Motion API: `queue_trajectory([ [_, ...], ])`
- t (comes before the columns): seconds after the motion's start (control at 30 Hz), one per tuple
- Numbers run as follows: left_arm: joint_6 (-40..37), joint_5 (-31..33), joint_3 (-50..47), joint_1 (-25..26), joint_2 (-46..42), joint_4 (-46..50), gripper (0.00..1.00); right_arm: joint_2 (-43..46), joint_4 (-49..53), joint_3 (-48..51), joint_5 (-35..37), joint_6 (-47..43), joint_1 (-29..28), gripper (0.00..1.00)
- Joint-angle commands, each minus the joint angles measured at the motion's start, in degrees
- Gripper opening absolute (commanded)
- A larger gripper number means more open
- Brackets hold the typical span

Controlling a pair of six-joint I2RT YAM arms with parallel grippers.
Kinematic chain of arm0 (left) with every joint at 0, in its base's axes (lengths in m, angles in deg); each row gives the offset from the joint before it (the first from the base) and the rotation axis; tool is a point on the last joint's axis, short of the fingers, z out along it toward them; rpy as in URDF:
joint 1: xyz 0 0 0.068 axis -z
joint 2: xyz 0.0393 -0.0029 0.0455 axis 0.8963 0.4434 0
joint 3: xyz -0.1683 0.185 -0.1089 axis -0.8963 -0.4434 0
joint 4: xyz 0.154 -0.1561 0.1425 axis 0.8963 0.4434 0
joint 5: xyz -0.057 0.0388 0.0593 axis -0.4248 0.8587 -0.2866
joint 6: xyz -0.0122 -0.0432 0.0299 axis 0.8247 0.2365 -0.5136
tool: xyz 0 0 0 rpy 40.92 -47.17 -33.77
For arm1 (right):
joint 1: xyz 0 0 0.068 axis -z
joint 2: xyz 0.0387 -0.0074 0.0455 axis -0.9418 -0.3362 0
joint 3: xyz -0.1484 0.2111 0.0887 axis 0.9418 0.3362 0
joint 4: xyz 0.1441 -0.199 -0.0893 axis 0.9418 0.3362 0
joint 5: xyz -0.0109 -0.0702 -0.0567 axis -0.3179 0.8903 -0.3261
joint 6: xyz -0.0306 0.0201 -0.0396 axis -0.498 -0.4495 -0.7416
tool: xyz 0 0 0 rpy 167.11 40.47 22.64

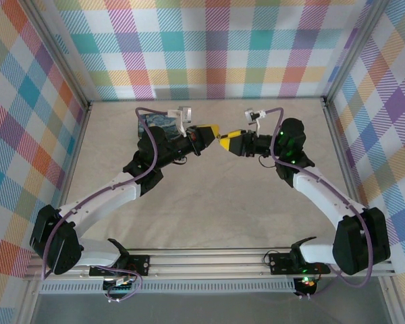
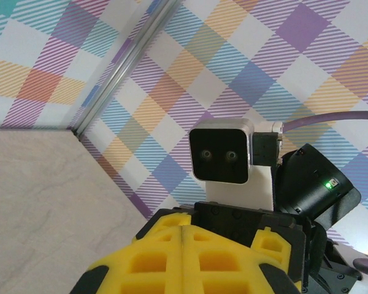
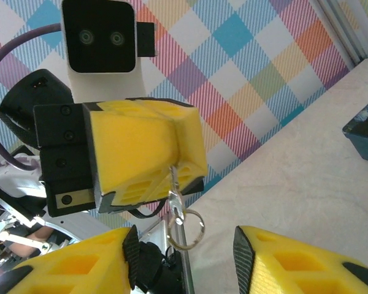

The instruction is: Unlock a padlock with a key

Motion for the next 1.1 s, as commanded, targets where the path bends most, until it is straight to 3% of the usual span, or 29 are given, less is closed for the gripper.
queue_trajectory([
  [0.0,0.6,0.6,-0.7,1.0,-1.2,-2.4,0.00,-0.4,-3.1,-2.3,-0.2,1.0,-0.7,0.45],
  [0.77,0.7,2.4,-1.2,1.0,-1.7,-2.4,0.00,-1.9,-5.6,-3.2,-0.2,2.9,-2.0,0.31],
  [1.07,0.7,2.7,-1.4,1.0,-1.8,-2.3,0.00,-1.3,-5.3,-2.6,1.4,3.1,-2.0,0.19],
])
